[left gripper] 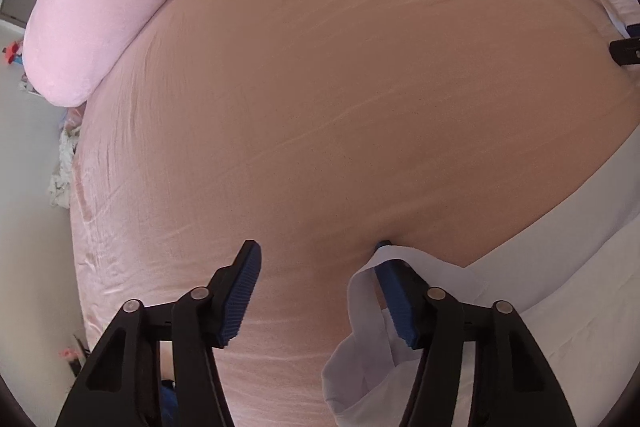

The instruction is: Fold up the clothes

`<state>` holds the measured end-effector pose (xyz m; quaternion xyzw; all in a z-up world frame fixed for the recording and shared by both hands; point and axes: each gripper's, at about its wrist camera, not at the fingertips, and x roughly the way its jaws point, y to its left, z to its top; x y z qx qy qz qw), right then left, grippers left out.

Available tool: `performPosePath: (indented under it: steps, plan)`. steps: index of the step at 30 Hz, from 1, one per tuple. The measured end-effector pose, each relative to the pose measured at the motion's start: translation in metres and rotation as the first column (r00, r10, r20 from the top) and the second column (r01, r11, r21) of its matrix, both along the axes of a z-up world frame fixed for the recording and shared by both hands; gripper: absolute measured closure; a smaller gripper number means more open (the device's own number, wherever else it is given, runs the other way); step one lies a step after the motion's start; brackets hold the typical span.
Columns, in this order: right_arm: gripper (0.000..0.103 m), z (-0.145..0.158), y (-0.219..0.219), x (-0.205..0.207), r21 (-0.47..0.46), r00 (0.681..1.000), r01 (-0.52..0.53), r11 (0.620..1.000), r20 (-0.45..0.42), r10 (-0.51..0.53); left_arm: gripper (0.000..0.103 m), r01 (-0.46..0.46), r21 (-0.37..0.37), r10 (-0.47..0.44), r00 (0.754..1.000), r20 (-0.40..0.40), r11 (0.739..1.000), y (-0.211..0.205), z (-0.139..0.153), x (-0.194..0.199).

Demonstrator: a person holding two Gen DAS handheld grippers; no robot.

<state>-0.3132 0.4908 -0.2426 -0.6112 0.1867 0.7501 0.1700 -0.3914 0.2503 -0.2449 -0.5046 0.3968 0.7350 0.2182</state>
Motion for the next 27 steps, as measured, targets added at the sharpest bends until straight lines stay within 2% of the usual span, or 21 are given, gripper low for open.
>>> performPosePath:
  steps: [2, 4, 5, 8, 10, 13, 16, 17, 19, 21, 24, 27]
  plan:
    - [0.050, 0.001, 0.004, 0.004, -0.021, 1.000, 0.017, 1.000, -0.016, -0.017, 0.077, -0.025, 0.042, 0.024, 0.999, 0.041, 0.999, 0.000, 0.002, 0.001]
    - [0.087, 0.002, 0.008, 0.008, -0.042, 0.999, 0.034, 0.999, -0.032, -0.035, 0.080, -0.020, 0.047, 0.018, 0.999, 0.035, 0.999, 0.003, 0.002, 0.005]
    - [0.093, 0.003, 0.010, 0.009, -0.052, 0.998, 0.042, 0.998, -0.040, -0.044, 0.083, -0.020, 0.051, 0.019, 0.999, 0.033, 0.998, 0.004, 0.002, 0.007]
    - [0.094, 0.004, 0.016, 0.016, -0.093, 0.995, 0.072, 0.993, -0.067, -0.078, 0.088, -0.070, 0.110, 0.062, 0.995, 0.081, 0.991, 0.002, 0.005, 0.007]
    - [0.094, 0.003, 0.025, 0.026, -0.182, 0.983, 0.125, 0.975, -0.111, -0.146, 0.088, -0.135, 0.174, 0.109, 0.982, 0.152, 0.975, -0.004, 0.009, 0.001]
    - [0.094, 0.000, 0.039, 0.042, -0.323, 0.958, 0.176, 0.930, -0.163, -0.238, 0.088, -0.259, 0.276, 0.178, 0.942, 0.285, 0.926, -0.019, 0.015, -0.008]
    - [0.094, -0.001, 0.050, 0.059, -0.412, 0.942, 0.184, 0.893, -0.187, -0.280, 0.088, -0.369, 0.351, 0.220, 0.891, 0.397, 0.861, -0.033, 0.020, -0.016]
    - [0.094, -0.002, 0.053, 0.064, -0.437, 0.937, 0.182, 0.881, -0.194, -0.290, 0.088, -0.383, 0.372, 0.219, 0.884, 0.412, 0.846, -0.036, 0.022, -0.016]
    - [0.094, -0.003, 0.068, 0.063, -0.487, 0.929, 0.169, 0.857, -0.212, -0.304, 0.088, -0.398, 0.405, 0.213, 0.878, 0.429, 0.823, -0.040, 0.026, -0.013]
    - [0.094, -0.001, 0.065, 0.070, -0.517, 0.925, 0.155, 0.842, -0.224, -0.307, 0.088, -0.397, 0.437, 0.192, 0.877, 0.441, 0.807, -0.044, 0.032, -0.009]
    - [0.094, 0.010, 0.076, 0.063, -0.530, 0.924, 0.108, 0.841, -0.259, -0.281, 0.088, -0.389, 0.490, 0.152, 0.878, 0.454, 0.780, -0.050, 0.041, -0.001]
    - [0.094, 0.016, 0.075, 0.082, -0.557, 0.914, 0.042, 0.829, -0.314, -0.257, 0.088, -0.385, 0.540, 0.112, 0.876, 0.470, 0.748, -0.057, 0.048, 0.008]
